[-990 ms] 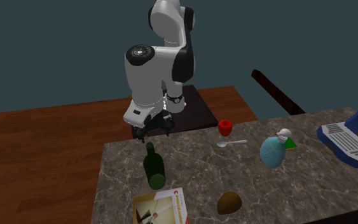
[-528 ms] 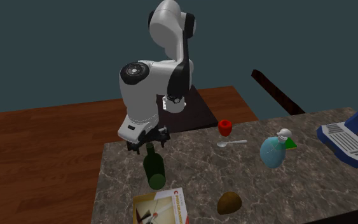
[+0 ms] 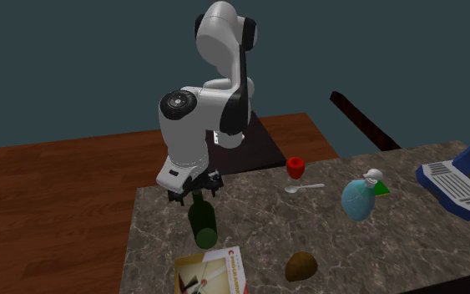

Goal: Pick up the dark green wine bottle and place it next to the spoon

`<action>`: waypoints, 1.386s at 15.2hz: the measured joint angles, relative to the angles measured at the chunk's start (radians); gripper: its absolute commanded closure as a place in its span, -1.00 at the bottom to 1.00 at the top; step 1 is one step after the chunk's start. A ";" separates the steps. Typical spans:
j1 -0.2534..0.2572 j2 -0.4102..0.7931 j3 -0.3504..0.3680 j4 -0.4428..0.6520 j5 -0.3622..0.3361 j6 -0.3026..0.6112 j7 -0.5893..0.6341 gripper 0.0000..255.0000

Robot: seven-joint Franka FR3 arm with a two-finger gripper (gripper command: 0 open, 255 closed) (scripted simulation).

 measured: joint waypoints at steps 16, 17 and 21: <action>0.001 -0.005 0.000 0.022 -0.002 -0.027 0.002 1.00; 0.000 -0.007 -0.001 0.031 -0.003 -0.038 0.001 1.00; 0.000 -0.011 -0.002 0.080 -0.005 -0.091 0.003 1.00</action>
